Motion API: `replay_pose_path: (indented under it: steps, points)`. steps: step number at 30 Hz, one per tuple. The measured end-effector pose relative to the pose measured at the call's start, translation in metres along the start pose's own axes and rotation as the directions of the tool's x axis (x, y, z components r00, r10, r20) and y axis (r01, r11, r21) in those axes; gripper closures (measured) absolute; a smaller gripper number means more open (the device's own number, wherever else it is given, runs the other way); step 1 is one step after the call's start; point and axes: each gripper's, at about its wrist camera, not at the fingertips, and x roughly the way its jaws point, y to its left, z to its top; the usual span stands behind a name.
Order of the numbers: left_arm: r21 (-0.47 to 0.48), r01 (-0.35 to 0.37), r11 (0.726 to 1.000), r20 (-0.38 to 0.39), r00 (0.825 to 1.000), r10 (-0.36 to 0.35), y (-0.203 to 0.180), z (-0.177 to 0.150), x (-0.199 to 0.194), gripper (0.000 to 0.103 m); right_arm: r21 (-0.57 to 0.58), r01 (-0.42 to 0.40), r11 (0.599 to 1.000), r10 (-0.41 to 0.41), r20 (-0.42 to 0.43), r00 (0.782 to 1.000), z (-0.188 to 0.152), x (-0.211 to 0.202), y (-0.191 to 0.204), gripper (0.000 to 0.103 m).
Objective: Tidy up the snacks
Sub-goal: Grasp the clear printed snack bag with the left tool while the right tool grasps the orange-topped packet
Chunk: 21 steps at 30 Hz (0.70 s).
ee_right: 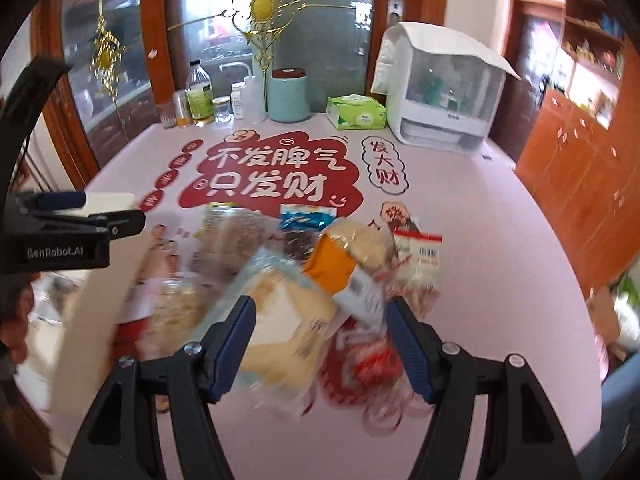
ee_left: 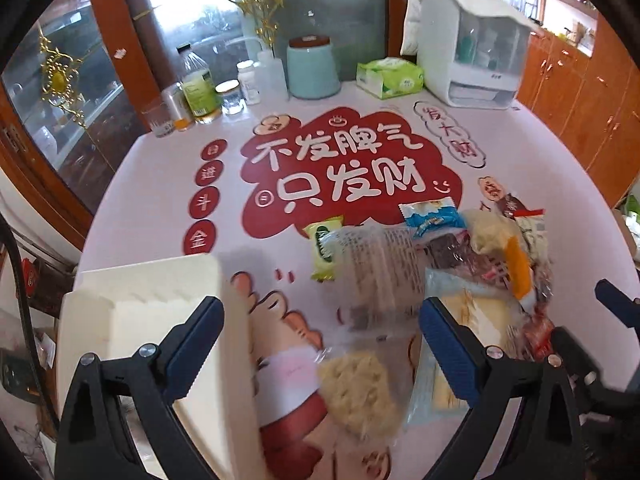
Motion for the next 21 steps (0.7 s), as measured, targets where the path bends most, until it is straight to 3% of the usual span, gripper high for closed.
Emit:
replay_pose_path:
  steps: [6, 15, 19, 21]
  points:
    - [-0.026, 0.007, 1.000, -0.046, 0.999, -0.008, -0.013, 0.013, 0.039, 0.005, -0.143, 0.081, 0.986, -0.072, 0.065, 0.995, -0.001, 0.058, 0.011, 0.035]
    - [-0.014, -0.014, 1.000, -0.083, 0.996, 0.012, -0.023, 0.023, 0.070, 0.005, -0.199, 0.174, 0.964, -0.159, 0.091, 0.983, -0.002, 0.105, 0.013, 0.036]
    - [-0.007, -0.015, 1.000, -0.097, 0.995, 0.014, -0.026, 0.024, 0.079, 0.005, -0.174, 0.173, 0.969, -0.163, 0.071, 0.984, 0.002, 0.113, 0.003, 0.067]
    - [-0.008, -0.005, 1.000, -0.113, 0.994, 0.005, -0.027, 0.023, 0.084, 0.005, -0.160, 0.171, 0.972, -0.161, 0.071, 0.984, 0.003, 0.114, -0.003, 0.070]
